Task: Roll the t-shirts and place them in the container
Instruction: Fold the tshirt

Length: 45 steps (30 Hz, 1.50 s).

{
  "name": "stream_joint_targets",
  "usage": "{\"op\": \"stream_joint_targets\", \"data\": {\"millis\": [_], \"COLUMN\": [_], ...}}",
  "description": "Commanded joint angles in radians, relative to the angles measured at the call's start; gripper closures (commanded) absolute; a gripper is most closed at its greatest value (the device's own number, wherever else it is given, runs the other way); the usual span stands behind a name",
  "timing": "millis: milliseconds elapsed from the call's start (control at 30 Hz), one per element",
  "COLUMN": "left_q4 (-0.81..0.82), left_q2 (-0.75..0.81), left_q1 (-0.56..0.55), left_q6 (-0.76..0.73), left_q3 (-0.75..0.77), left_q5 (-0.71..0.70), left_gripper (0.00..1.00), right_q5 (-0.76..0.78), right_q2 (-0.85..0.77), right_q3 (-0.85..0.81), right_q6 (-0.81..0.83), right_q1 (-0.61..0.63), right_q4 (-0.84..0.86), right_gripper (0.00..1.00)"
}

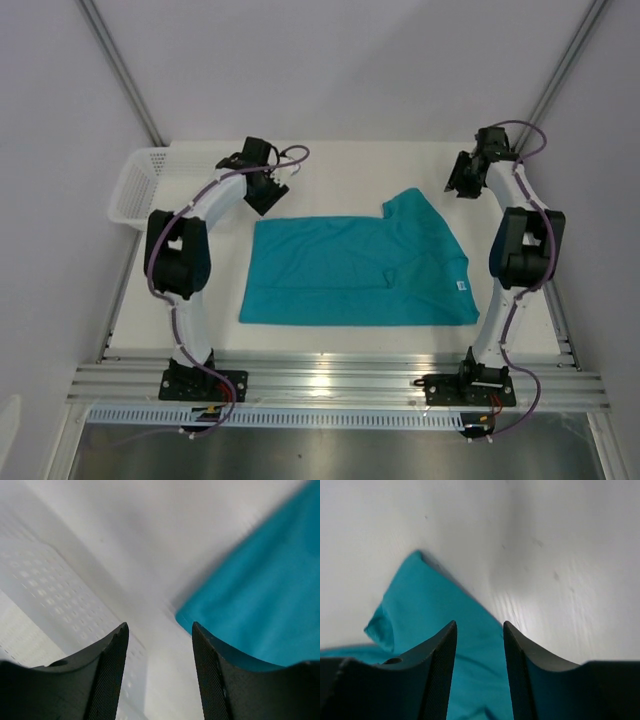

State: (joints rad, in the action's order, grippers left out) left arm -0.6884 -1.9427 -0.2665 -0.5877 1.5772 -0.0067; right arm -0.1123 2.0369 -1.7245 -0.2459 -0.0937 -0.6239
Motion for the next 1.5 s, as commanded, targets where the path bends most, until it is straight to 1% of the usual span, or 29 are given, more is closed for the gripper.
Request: {"op": "stream_joint_targets", "data": {"millis": [0,33,67,100,167,233,300,333,367,400,500,567,633,767,800,900,967,1067,1167,1200,1267,1367,1400,1467], "left_q4": [-0.045,-0.063,-0.088,-0.095,-0.12,-0.161,-0.213,-0.233,-0.255,-0.27,-0.318,-0.35,-0.359,-0.327,-0.32,-0.263,-0.238,-0.23,-0.247,-0.258,-0.295,-0.333,-0.338,-0.365], "left_q2": [-0.114,-0.14,-0.18,-0.194,-0.234,-0.258,-0.298,-0.309,-0.323,-0.343,-0.383,-0.395,-0.388,-0.34,-0.325,-0.254,-0.233,-0.222,-0.216,-0.223,-0.234,-0.265,-0.274,-0.3], "left_q1": [0.0,0.0,0.0,0.001,0.004,0.01,0.021,0.027,0.032,0.036,0.032,0.032,0.032,0.032,0.033,0.033,0.033,0.033,0.033,0.033,0.033,0.033,0.033,0.033], "left_q6": [0.206,0.218,0.227,0.232,0.238,0.241,0.247,0.246,0.24,0.235,0.163,0.121,0.085,0.039,0.031,0.008,0.012,0.028,0.022,0.016,0.006,-0.004,-0.004,-0.009], "left_q3": [0.203,0.22,0.254,0.254,0.282,0.302,0.336,0.354,0.403,0.409,0.451,0.461,0.445,0.396,0.37,0.327,0.317,0.336,0.327,0.326,0.33,0.334,0.346,0.36], "left_q5": [-0.148,-0.147,-0.135,-0.134,-0.118,-0.101,-0.101,-0.082,-0.07,-0.064,-0.085,-0.072,-0.053,-0.009,0.04,0.12,0.117,0.108,0.139,0.148,0.152,0.14,0.131,0.129], "left_gripper": [0.43,0.43,0.43,0.43,0.43,0.42,0.42,0.42,0.42,0.42,0.42,0.43,0.44,0.46,0.46,0.46,0.46,0.46,0.46,0.46,0.45,0.44,0.44,0.45], "right_q5": [-0.069,-0.082,-0.093,-0.093,-0.125,-0.147,-0.161,-0.165,-0.177,-0.178,-0.158,-0.159,-0.167,-0.179,-0.188,-0.184,-0.181,-0.187,-0.19,-0.196,-0.198,-0.198,-0.199,-0.199], "right_q2": [0.156,0.196,0.269,0.304,0.389,0.437,0.485,0.491,0.494,0.496,0.488,0.47,0.447,0.408,0.404,0.391,0.387,0.387,0.387,0.388,0.382,0.367,0.362,0.352], "right_q3": [-0.188,-0.222,-0.287,-0.288,-0.372,-0.436,-0.464,-0.463,-0.457,-0.446,-0.409,-0.376,-0.35,-0.297,-0.282,-0.276,-0.265,-0.262,-0.262,-0.262,-0.261,-0.251,-0.245,-0.242], "right_q6": [0.016,0.014,0.005,0.0,-0.022,-0.047,-0.047,-0.047,-0.049,-0.049,-0.047,-0.043,-0.038,-0.032,-0.032,-0.029,-0.029,-0.029,-0.03,-0.032,-0.03,-0.027,-0.027,-0.027], "right_q1": [0.052,0.058,0.072,0.077,0.081,0.091,0.091,0.091,0.116,0.118,0.118,0.118,0.118,0.118,0.118,0.121,0.12,0.121,0.12,0.12,0.121,0.12,0.12,0.121], "right_q4": [0.033,0.029,0.021,0.021,0.015,0.012,-0.005,-0.005,0.001,0.003,0.003,0.009,0.016,0.036,0.039,0.039,0.044,0.049,0.05,0.05,0.047,0.049,0.05,0.049], "right_gripper": [0.55,0.55,0.55,0.55,0.55,0.55,0.55,0.55,0.56,0.56,0.57,0.58,0.58,0.59,0.59,0.62,0.62,0.66,0.73,0.78,0.8,0.88,0.92,0.93]}}
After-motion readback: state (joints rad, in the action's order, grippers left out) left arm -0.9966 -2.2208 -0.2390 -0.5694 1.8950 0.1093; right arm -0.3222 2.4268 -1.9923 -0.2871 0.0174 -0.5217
